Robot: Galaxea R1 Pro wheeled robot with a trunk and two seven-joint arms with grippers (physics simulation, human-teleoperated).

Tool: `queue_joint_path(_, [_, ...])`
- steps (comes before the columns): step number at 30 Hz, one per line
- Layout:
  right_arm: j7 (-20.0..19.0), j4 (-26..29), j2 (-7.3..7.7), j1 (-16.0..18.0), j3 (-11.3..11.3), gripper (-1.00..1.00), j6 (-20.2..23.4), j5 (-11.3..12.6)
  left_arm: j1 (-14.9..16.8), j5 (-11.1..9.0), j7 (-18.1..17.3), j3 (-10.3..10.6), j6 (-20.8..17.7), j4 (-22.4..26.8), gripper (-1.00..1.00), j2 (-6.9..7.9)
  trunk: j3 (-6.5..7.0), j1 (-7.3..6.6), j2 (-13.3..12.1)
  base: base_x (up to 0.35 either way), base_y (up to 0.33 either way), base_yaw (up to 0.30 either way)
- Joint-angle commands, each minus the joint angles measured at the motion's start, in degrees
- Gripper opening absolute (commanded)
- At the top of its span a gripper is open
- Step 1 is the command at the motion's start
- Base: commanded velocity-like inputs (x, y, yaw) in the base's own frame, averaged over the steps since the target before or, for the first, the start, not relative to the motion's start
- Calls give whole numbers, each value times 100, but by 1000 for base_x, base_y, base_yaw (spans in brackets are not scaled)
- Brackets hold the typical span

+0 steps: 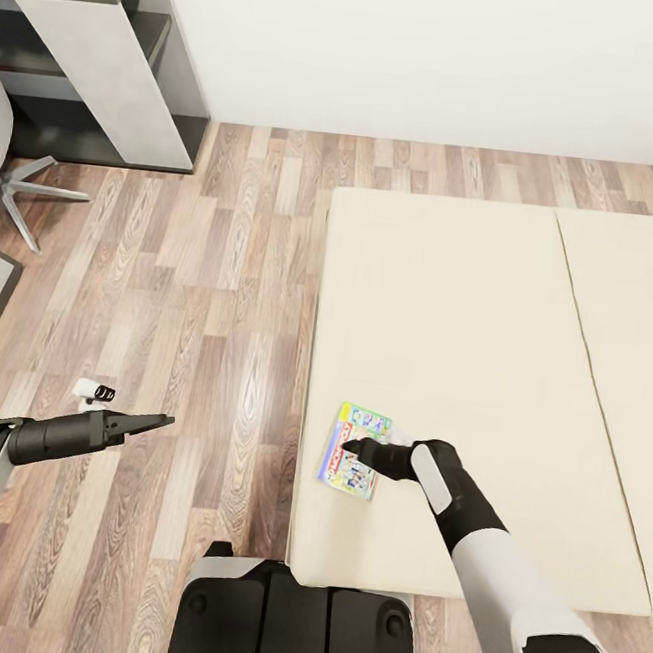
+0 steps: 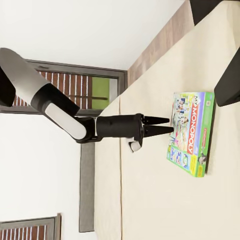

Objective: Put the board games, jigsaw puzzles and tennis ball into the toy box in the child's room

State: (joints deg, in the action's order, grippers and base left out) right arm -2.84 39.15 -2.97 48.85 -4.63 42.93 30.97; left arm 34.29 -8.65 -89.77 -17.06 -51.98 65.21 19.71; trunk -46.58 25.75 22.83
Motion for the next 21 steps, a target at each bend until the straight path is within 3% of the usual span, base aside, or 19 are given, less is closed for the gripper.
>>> queue_joint_path(1, [-28,4,-4,2,1,100,22,-39,1,4,-23,1,-60,1,100,1,-6,3,9,0,0,0])
queue_joint_path(10, [-32,5,-157,2,-14,100,20,-46,0,4,-23,1,-60,1,100,2,-6,3,9,0,0,0])
queue_joint_path(21, [-25,5,-197,26,-37,100,22,-46,2,5,-23,1,-61,1,100,3,-6,3,9,0,0,0])
